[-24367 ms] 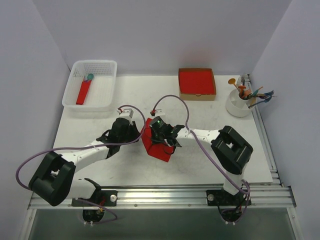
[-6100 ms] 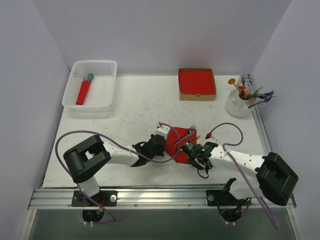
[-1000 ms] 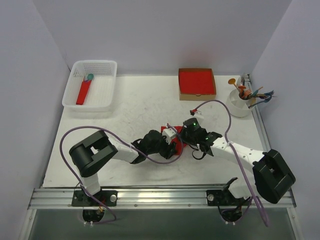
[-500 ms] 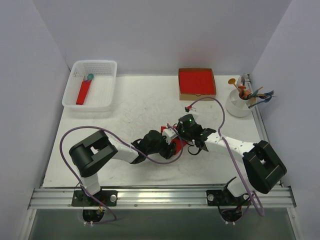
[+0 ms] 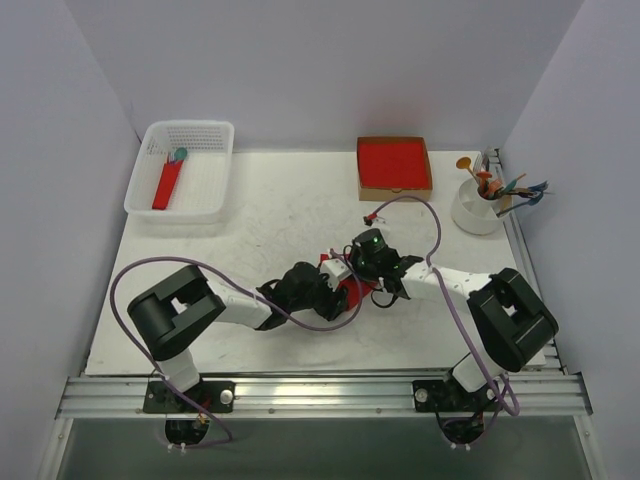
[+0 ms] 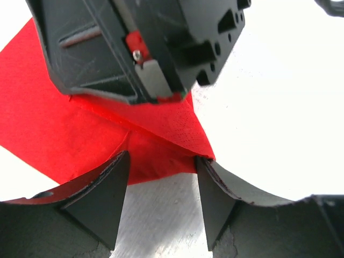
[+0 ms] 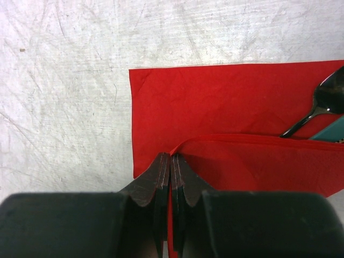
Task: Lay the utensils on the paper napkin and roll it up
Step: Roll the napkin at the center of the board.
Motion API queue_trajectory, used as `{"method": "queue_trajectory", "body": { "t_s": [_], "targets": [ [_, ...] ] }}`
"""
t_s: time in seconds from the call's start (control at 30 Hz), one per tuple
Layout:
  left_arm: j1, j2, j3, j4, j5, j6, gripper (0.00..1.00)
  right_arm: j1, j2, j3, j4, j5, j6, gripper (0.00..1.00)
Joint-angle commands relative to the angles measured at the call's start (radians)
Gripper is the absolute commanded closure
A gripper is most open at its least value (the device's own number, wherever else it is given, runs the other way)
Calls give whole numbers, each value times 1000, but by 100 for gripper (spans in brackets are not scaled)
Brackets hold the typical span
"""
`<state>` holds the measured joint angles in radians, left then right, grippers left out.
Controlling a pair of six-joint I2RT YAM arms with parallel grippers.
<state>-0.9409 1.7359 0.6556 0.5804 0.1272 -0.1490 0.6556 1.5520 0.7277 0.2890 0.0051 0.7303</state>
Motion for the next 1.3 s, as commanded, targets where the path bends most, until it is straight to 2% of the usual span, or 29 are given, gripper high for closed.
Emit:
{"method": "queue_trajectory", "body": {
  "t_s": [0.0, 0.43, 0.63, 0.87, 1.27],
  "targets": [
    [-9, -56, -4, -10, -12, 5, 38, -10, -10, 33, 38, 3, -15, 100],
    [-9, -150, -80, 13, -52, -11, 43, -22, 2, 45, 47, -36, -48, 100],
    [-4, -180, -117, 30, -93, -40, 50, -22, 16, 50, 59, -47, -51, 100],
    [36, -133, -70, 22, -87, -37, 61, -21, 17, 50, 62, -54, -55, 100],
    [67, -41, -33, 78, -74, 6, 67, -22, 20, 58, 65, -65, -68, 100]
  ]
}}
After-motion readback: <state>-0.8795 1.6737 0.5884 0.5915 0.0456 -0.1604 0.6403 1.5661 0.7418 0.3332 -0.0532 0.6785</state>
